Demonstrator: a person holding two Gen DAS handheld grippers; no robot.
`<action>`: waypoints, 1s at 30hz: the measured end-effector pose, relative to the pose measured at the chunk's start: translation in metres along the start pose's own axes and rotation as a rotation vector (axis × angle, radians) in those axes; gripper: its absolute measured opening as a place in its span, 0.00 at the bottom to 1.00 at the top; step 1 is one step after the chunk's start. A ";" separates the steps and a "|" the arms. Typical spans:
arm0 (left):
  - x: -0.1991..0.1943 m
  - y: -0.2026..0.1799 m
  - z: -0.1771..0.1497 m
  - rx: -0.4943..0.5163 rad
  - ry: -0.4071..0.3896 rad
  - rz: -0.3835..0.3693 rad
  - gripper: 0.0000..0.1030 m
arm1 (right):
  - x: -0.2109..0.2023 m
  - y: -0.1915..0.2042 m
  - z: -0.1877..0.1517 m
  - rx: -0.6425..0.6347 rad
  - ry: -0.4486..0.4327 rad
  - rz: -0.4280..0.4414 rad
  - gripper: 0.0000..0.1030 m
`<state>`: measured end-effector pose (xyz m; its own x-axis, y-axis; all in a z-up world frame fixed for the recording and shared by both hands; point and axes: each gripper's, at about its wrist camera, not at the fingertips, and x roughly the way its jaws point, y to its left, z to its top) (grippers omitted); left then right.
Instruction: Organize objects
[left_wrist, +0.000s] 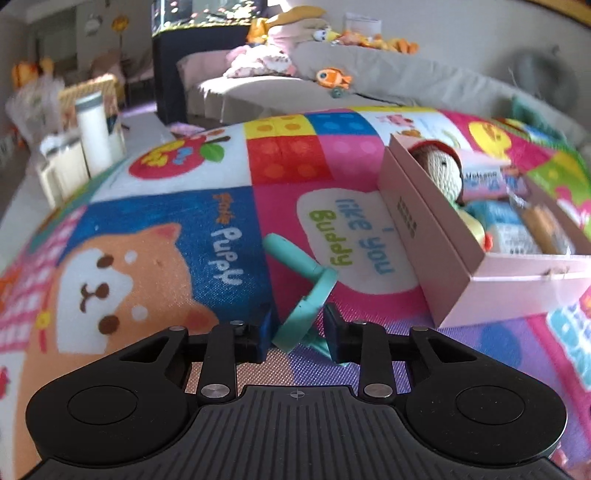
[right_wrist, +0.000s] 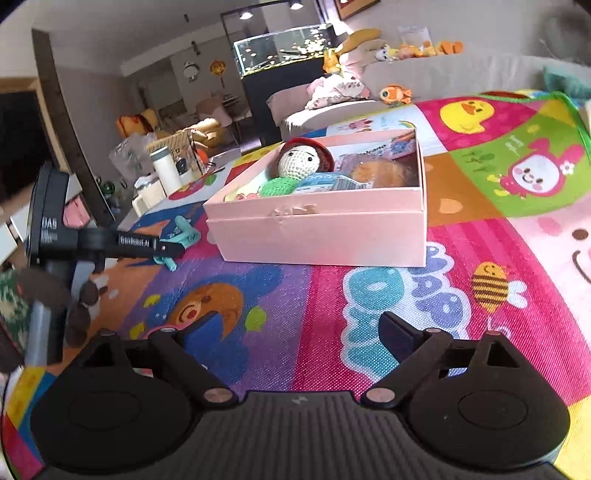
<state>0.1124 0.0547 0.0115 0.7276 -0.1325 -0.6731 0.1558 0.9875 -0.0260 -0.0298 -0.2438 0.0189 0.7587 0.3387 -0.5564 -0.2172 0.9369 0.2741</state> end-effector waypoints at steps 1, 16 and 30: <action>-0.001 0.000 0.000 -0.008 0.000 0.004 0.30 | 0.000 0.000 0.000 0.003 -0.001 0.003 0.89; -0.081 -0.018 -0.063 -0.067 0.051 -0.275 0.16 | -0.017 0.030 -0.005 -0.186 0.028 0.147 0.96; -0.068 -0.028 -0.062 -0.059 0.059 -0.258 0.19 | -0.010 0.040 0.002 -0.450 -0.018 -0.236 0.96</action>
<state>0.0171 0.0413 0.0124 0.6282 -0.3766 -0.6808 0.2901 0.9253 -0.2442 -0.0452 -0.2102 0.0370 0.8287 0.1159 -0.5475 -0.2790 0.9337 -0.2246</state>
